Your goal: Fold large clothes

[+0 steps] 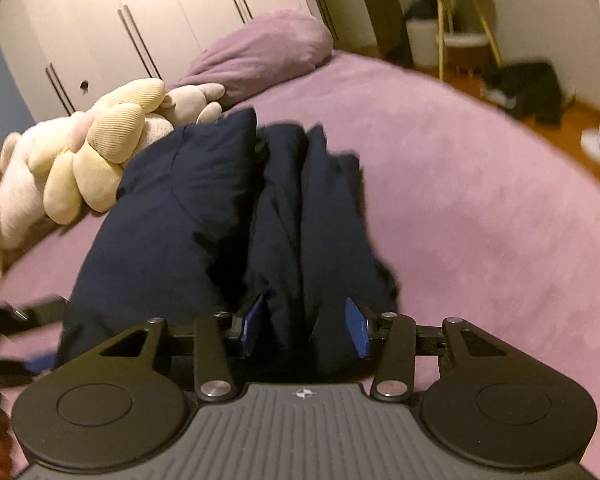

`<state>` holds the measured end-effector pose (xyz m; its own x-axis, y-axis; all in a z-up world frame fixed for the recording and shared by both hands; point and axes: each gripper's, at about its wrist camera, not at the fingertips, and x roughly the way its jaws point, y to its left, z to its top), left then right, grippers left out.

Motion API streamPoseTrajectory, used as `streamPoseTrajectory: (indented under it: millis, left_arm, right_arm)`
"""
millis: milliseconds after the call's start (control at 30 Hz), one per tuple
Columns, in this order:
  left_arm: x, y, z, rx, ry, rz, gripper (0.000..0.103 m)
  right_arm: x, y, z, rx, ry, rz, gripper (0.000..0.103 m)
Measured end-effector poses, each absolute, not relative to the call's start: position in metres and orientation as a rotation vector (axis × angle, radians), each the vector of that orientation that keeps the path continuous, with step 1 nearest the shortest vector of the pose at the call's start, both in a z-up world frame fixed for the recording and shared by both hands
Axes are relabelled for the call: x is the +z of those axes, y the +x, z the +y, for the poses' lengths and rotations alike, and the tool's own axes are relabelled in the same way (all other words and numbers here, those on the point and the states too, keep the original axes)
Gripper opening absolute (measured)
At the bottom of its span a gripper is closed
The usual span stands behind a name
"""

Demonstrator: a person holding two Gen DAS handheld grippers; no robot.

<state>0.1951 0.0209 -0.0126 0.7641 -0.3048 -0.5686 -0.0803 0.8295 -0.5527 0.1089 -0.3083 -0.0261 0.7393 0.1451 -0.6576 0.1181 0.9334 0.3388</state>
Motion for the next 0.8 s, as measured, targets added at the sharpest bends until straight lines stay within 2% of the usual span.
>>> streamPoseTrajectory:
  millis: [133,200,433,467,567,600,667,800]
  left_arm:
    - [-0.033,0.226,0.035,-0.120,-0.618,0.772,0.103]
    - [-0.046,0.242,0.038,-0.141,-0.685,0.811,0.103]
    - [-0.068,0.278,0.033,-0.186,-0.813,0.849,0.103]
    - [-0.067,0.281,0.032,-0.182,-0.805,0.850,0.102]
    - [-0.059,0.280,0.030,-0.187,-0.766,0.839,0.089]
    - [-0.057,0.278,0.031,-0.191,-0.760,0.835,0.084]
    - [-0.053,0.278,0.035,-0.196,-0.767,0.829,0.080]
    - [-0.042,0.272,0.048,-0.196,-0.788,0.816,0.074]
  right_arm:
    - [-0.020,0.117,-0.340,0.002,0.465,0.707,0.057]
    - [-0.030,0.137,-0.361,0.063,0.563,0.767,0.071]
    - [-0.079,0.196,-0.393,0.186,0.810,0.911,0.072]
    - [-0.085,0.203,-0.392,0.202,0.823,0.926,0.069]
    - [-0.093,0.217,-0.384,0.227,0.827,0.933,0.058]
    - [-0.094,0.220,-0.382,0.227,0.824,0.933,0.050]
    - [-0.091,0.224,-0.374,0.256,0.815,0.928,0.042]
    - [-0.076,0.221,-0.361,0.288,0.761,0.927,0.040]
